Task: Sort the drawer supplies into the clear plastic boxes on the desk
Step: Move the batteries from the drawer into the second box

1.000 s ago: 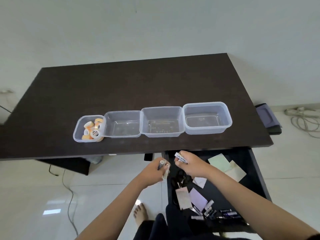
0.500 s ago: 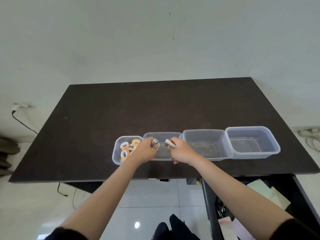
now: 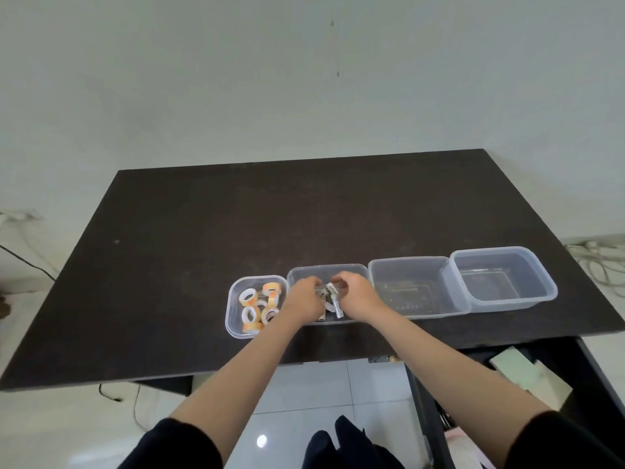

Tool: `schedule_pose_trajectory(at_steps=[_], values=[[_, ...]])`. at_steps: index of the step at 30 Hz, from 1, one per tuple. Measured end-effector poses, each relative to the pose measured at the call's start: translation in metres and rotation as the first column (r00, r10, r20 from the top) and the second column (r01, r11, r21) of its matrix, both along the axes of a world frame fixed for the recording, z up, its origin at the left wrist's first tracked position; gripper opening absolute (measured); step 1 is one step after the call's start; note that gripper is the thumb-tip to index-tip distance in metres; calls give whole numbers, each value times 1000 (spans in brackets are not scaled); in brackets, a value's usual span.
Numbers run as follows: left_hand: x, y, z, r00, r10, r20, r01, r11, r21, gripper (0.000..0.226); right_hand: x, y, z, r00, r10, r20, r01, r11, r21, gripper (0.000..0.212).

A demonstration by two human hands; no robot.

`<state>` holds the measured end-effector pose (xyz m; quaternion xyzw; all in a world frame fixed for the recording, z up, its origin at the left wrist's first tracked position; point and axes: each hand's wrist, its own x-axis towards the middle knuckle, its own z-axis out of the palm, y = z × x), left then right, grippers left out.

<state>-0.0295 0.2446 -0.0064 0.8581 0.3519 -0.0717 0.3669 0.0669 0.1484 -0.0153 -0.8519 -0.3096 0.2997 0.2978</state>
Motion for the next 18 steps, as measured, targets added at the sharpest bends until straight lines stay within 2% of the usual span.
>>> schedule_pose_trajectory(at_steps=[4, 7, 12, 15, 18], values=[[-11, -9, 2, 981, 96, 167, -95, 995, -16, 46, -1, -13, 10, 998, 17, 57, -23, 994, 108, 40], [-18, -26, 5, 947, 164, 278, -174, 985, 10, 37, -5, -33, 17, 996, 11, 94, -32, 973, 230, 30], [-30, -78, -1, 869, 155, 470, -192, 981, 31, 26, -12, -85, 17, 983, 42, 179, -113, 906, 409, 16], [-31, -120, -16, 845, 112, 522, -151, 988, 32, 23, -11, -125, 6, 980, 80, 183, -147, 909, 391, 16], [-25, -169, -34, 863, 111, 492, -122, 993, -11, 20, -2, -172, -14, 978, 132, 162, -179, 930, 320, 12]])
